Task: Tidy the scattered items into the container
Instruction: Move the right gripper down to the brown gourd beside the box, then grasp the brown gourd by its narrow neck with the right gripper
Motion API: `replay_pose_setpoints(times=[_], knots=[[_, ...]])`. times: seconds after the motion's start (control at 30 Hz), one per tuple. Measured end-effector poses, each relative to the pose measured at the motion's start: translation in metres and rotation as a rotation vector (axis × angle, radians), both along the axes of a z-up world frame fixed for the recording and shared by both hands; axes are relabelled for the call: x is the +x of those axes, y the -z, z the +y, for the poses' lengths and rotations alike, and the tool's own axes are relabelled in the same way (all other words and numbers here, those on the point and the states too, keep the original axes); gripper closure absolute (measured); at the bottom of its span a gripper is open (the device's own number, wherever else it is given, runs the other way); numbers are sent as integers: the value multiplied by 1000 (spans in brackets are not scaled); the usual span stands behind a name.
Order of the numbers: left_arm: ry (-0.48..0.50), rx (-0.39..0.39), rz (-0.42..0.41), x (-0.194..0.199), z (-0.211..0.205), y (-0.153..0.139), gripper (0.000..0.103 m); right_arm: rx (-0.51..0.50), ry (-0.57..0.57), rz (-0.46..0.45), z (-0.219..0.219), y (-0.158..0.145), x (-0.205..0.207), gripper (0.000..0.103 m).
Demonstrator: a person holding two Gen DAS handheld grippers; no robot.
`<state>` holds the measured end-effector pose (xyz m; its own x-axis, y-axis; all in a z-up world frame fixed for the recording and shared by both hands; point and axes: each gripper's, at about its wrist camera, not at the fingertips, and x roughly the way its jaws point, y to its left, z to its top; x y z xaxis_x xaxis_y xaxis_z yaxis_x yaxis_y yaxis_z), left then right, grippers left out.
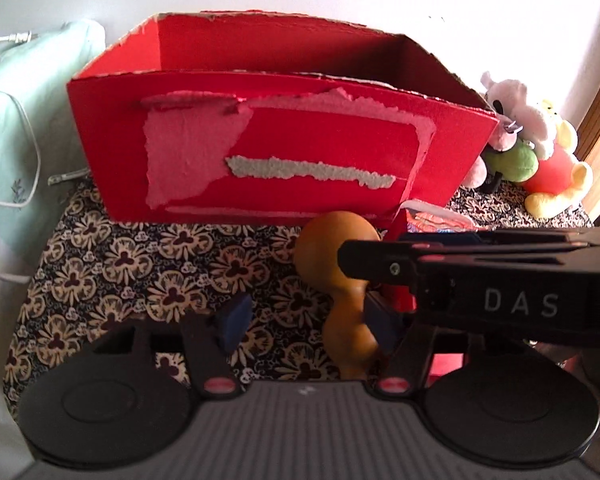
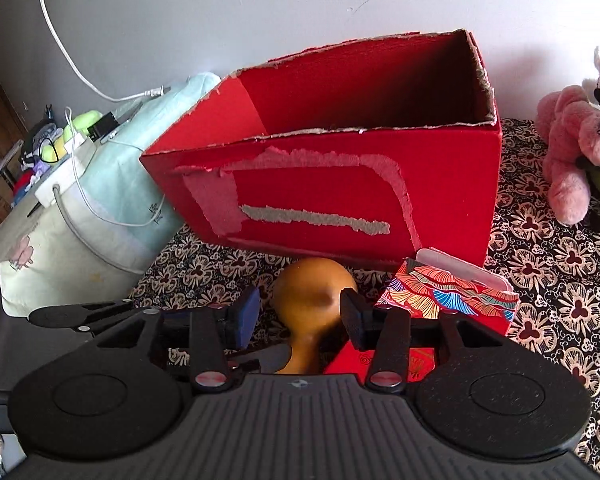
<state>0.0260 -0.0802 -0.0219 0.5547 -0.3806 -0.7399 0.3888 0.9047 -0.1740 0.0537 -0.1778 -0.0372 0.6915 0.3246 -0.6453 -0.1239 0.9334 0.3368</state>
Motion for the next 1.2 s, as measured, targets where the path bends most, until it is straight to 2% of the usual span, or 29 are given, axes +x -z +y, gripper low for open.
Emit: replay_pose_setpoints(times=[0.07, 0.17, 0.33, 0.4, 0.5, 0.63, 0.7, 0.77, 0.8, 0.87, 0.93, 1.0, 1.03, 1.1, 1.2], knots=[[-8, -16, 4, 1, 5, 1, 36, -5, -2, 21, 3, 3, 2, 55], [-27, -2, -15, 2, 13, 1, 37, 2, -3, 40, 5, 7, 4, 55], [-55, 20, 2, 4, 25, 7, 37, 6, -5, 71, 10, 13, 9, 55], [-52, 17, 31, 5, 26, 12, 37, -13, -13, 71, 15, 16, 10, 54], [-38, -36, 62, 6, 30, 15, 37, -43, -33, 85, 23, 18, 12, 54], [1, -29, 22, 3, 25, 14, 36, -62, -30, 85, 24, 19, 15, 55], [11, -40, 26, 3, 24, 13, 30, -51, -28, 96, 21, 19, 18, 58], [37, -86, 61, 5, 24, 14, 26, -27, -33, 111, 17, 20, 21, 62], [52, -113, 79, 5, 24, 15, 24, -10, -36, 129, 16, 22, 23, 73], [75, -146, 92, 5, 22, 16, 20, -5, -41, 138, 15, 23, 23, 73], [70, -124, 88, 7, 17, 19, 20, -24, -53, 138, 19, 22, 22, 72], [63, -119, 112, 12, 15, 22, 33, -40, -50, 129, 22, 22, 21, 71], [69, -137, 145, 15, 15, 24, 35, -49, -49, 123, 23, 22, 20, 70], [65, -137, 141, 14, 15, 23, 48, -51, -50, 117, 23, 22, 19, 71], [76, -113, 128, 10, 9, 24, 56, -40, -49, 106, 21, 23, 20, 71]])
